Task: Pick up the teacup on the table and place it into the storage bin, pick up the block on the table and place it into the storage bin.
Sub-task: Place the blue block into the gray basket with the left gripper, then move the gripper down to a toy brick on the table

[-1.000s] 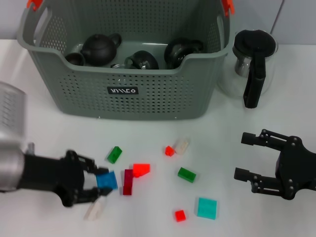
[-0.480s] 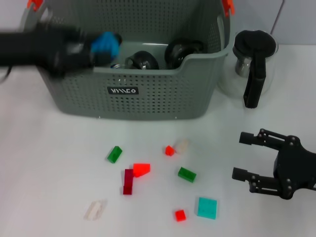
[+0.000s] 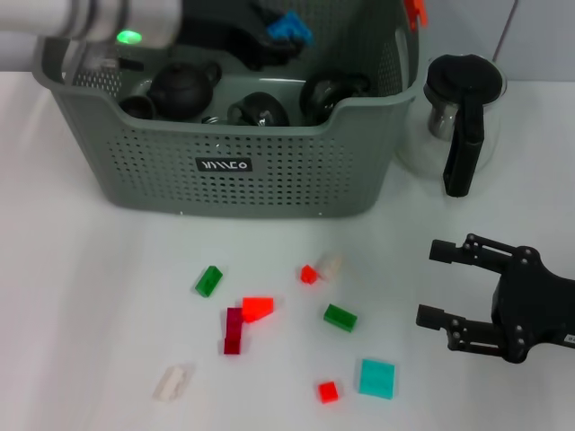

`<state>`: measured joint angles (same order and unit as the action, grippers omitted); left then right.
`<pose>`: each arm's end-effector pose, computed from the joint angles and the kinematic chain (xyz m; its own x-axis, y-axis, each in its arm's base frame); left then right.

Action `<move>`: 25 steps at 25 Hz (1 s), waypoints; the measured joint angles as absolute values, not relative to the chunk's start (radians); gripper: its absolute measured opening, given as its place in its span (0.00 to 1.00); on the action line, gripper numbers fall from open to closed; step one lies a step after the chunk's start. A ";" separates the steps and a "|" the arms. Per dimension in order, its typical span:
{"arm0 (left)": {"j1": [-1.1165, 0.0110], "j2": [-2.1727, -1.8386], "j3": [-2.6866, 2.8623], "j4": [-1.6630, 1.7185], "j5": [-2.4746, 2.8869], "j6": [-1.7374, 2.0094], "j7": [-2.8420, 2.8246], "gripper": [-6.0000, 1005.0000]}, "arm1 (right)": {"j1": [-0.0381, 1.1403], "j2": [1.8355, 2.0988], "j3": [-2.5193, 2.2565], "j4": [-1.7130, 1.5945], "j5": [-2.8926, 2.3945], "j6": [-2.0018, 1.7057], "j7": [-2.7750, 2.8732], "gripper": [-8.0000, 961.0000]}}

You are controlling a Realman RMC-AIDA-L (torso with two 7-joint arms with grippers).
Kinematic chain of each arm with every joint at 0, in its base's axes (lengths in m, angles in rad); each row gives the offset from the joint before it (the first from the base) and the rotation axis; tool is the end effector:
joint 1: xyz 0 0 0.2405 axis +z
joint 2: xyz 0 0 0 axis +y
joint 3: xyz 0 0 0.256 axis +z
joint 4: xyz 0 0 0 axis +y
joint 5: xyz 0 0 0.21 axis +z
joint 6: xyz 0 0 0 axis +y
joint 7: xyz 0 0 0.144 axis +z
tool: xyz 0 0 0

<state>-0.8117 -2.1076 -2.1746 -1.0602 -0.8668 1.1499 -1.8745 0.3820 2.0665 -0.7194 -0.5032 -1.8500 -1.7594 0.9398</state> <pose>-0.1260 0.4463 0.0277 0.9565 0.1807 0.2291 0.2768 -0.8100 -0.5170 0.2822 0.2620 -0.0095 0.7614 -0.0917 -0.6418 -0.2571 -0.9515 -0.1690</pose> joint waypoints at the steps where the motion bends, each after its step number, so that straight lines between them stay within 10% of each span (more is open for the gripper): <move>1: -0.830 -2.114 -2.142 -1.021 -0.827 1.092 -1.891 0.41 | 0.382 2.067 -0.719 -0.503 -1.850 -1.759 0.940 0.86; 16: -0.913 -2.140 -2.077 -0.879 -0.555 0.875 -2.119 0.41 | 0.382 2.066 -0.713 -0.507 -1.846 -1.770 0.942 0.86; 25: -0.693 -2.161 -2.234 -1.355 -0.796 1.230 -2.158 0.71 | 0.384 2.061 -0.698 -0.512 -1.845 -1.780 0.944 0.86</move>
<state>-0.6925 -2.1609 -2.2343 -1.3549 -0.7959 1.2302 -2.1576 0.3835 2.0615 -0.6983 -0.5120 -1.8449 -1.7796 0.9443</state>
